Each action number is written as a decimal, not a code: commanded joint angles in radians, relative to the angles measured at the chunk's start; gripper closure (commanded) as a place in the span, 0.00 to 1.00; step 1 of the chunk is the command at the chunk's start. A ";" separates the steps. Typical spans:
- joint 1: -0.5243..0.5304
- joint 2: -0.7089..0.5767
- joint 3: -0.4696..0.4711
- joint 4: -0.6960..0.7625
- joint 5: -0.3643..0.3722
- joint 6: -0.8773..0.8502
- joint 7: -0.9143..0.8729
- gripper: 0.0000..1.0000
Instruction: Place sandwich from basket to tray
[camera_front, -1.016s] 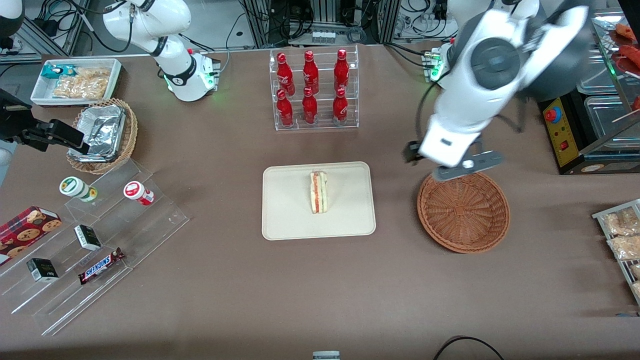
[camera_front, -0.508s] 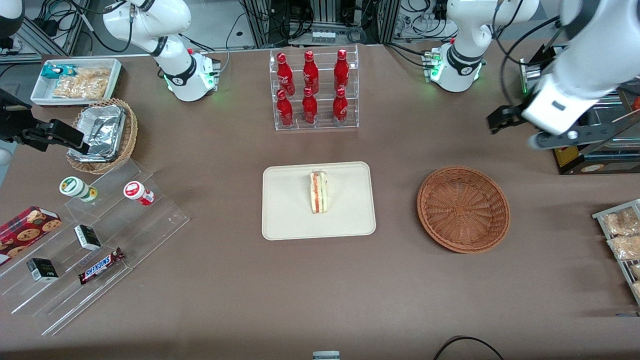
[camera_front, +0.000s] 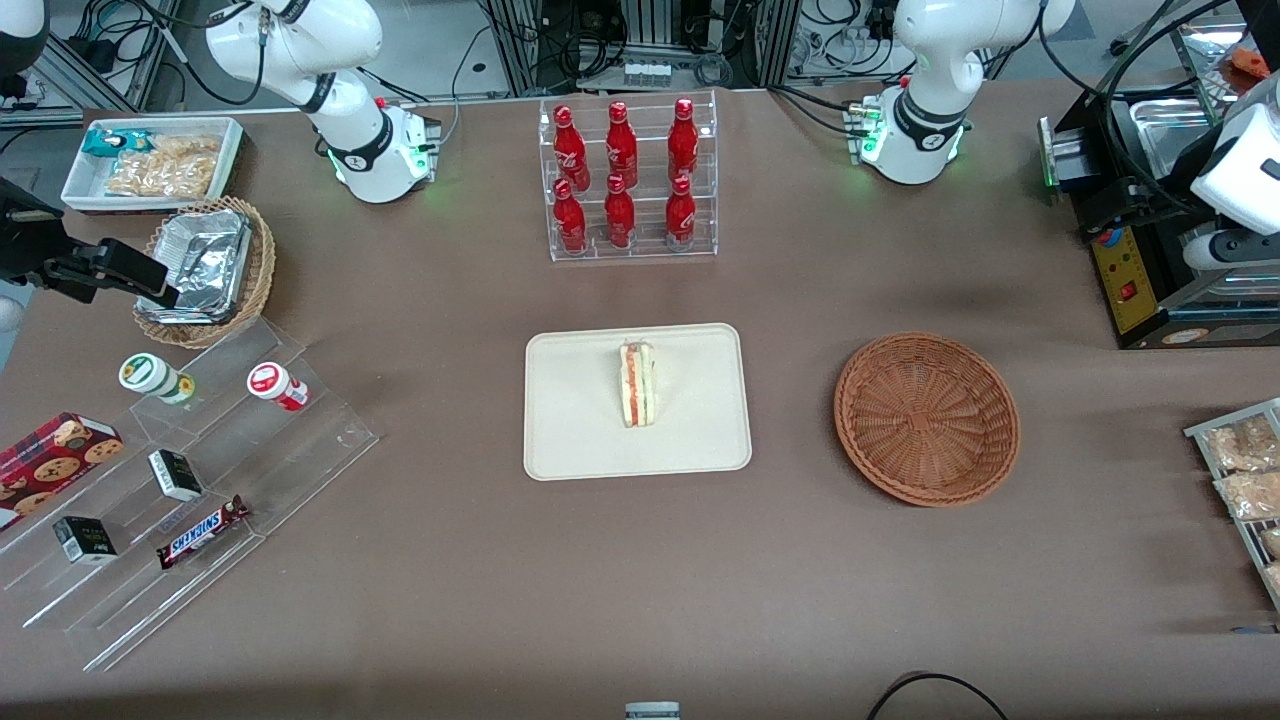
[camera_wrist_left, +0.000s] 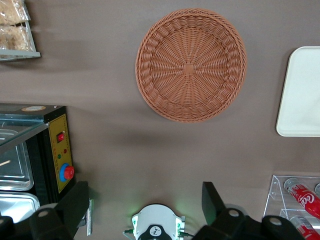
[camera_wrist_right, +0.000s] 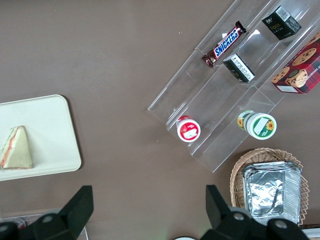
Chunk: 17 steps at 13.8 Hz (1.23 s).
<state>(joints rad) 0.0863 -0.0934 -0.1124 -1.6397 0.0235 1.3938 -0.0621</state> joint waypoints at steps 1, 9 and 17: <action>0.006 0.015 -0.013 0.044 0.010 -0.004 0.010 0.00; 0.000 0.040 -0.043 0.060 0.012 0.040 -0.010 0.00; 0.007 0.106 -0.039 0.163 0.006 0.030 -0.010 0.00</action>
<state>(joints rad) 0.0866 -0.0023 -0.1466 -1.5085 0.0235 1.4392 -0.0641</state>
